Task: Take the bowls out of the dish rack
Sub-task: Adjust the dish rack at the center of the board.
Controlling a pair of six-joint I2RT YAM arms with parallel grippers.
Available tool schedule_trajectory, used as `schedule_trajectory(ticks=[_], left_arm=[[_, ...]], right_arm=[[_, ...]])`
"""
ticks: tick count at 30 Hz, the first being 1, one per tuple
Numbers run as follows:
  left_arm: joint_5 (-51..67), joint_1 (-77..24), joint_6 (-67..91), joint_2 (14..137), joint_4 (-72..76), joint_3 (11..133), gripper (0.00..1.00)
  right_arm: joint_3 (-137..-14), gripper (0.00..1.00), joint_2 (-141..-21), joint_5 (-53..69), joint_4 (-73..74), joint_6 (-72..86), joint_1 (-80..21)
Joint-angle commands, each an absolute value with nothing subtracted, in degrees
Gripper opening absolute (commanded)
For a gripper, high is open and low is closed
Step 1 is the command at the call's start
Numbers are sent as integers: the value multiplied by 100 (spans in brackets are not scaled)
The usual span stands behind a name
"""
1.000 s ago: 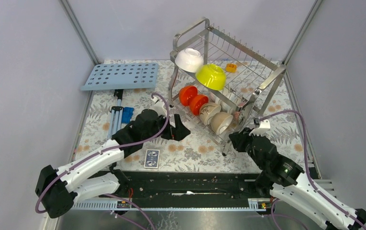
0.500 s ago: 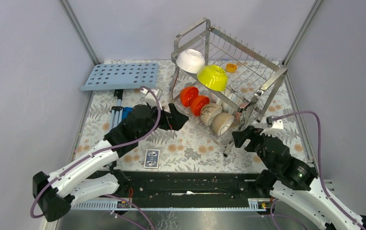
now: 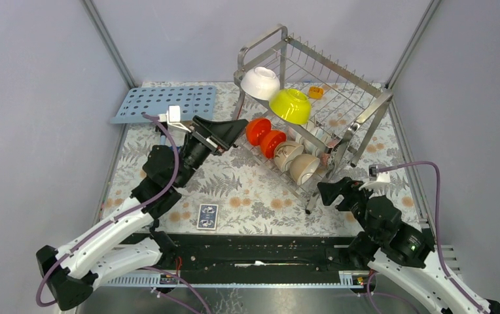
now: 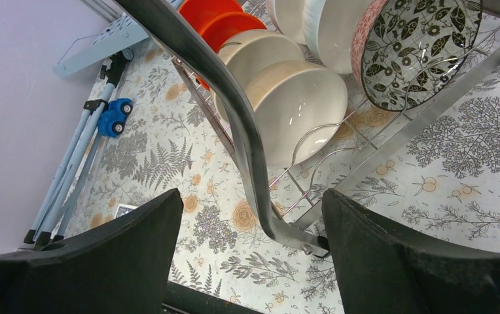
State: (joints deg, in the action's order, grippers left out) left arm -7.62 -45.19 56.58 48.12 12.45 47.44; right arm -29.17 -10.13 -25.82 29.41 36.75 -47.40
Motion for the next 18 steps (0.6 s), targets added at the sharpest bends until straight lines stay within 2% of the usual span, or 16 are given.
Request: schedule_trajectory(ticks=[1,5,9,18], left_arm=[[-130,-4421,6658,5229,3213,4832,99],[656,-4162,7554,5985,3643,5100,99],[1221,-4047,8396,6667,5028,5069,99],[1275,-4052,8580,6948,5104,5226,95]], right_arm=[[-2852,85,-1060,-2518,2586,3687,-4699],[-2773,84,-1041,-2315,2435,3708,-4702],[-2743,84,-1007,-2280,2436,3730,-4696],[-2714,84,-912,-2391,2522,3744,-4702]])
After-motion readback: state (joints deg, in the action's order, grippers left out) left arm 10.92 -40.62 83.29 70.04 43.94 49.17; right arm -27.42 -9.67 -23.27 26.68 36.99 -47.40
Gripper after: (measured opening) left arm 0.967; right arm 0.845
